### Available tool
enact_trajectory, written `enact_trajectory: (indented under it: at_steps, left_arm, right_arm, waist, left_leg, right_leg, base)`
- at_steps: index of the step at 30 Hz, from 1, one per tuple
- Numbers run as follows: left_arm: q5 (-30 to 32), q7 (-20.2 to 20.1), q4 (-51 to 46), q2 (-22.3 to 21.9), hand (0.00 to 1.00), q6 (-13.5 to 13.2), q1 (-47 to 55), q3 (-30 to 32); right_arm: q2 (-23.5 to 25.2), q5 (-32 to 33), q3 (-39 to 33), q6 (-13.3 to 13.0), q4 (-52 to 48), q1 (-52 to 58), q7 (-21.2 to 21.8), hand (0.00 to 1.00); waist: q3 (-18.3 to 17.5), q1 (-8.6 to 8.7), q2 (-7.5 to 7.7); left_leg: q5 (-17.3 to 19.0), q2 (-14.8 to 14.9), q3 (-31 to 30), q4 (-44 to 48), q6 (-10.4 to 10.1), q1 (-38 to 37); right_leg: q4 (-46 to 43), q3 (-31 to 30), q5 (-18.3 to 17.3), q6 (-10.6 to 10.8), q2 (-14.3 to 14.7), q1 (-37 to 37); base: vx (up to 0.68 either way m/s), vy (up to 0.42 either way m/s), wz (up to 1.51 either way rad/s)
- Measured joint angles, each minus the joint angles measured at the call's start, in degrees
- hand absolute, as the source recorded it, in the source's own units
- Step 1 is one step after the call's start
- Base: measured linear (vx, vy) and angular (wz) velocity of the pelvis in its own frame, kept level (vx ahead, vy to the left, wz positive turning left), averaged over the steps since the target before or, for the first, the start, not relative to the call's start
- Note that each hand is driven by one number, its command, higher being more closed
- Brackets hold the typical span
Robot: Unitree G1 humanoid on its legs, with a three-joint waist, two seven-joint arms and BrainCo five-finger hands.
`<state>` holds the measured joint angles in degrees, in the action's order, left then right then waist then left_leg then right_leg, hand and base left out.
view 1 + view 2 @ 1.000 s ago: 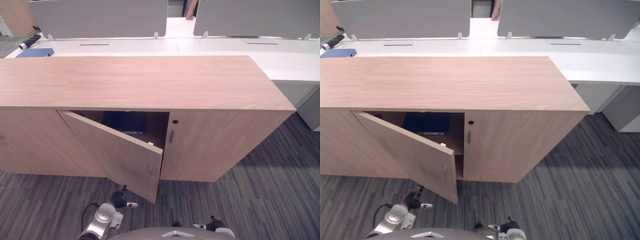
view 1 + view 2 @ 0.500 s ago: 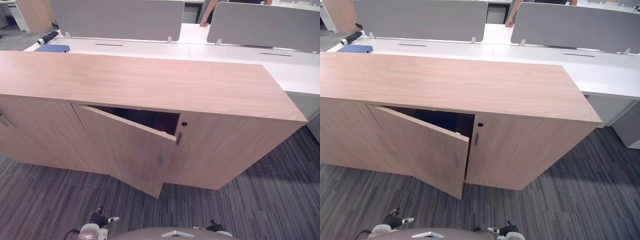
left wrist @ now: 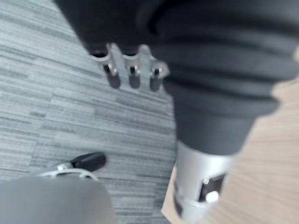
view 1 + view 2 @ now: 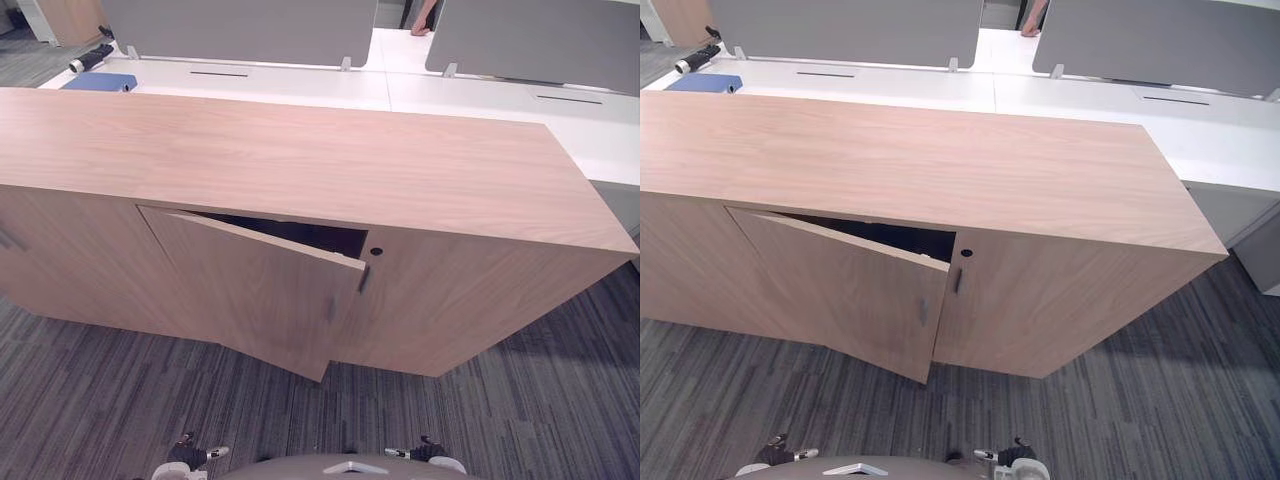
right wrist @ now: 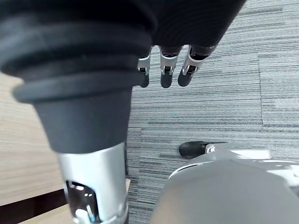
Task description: Walk over to the cabinet, pick up the folder, carry it to the office cabinet, place the folder inside the office cabinet, then close the office cabinet door
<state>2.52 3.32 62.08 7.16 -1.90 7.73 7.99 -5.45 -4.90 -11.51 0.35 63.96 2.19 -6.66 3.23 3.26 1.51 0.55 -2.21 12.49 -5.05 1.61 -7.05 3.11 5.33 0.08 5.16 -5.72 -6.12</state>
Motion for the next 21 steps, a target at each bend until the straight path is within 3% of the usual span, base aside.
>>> enact_trajectory:
  at_steps: [21]
  left_arm:
    - [0.05,-0.01,0.00,-0.36,0.00,0.09,-0.06,0.85]
  right_arm:
    - [-0.02,0.04,-0.03,1.05,0.02,-0.70,0.09,0.00]
  waist:
    - [0.42,-0.06,-0.09]
  left_leg:
    - [0.57,-0.03,-0.37,0.01,-0.10,0.33]
  right_leg:
    - [0.03,0.36,-0.78,0.05,0.01,0.06]
  base:
    - [-0.01,-0.018,0.00]
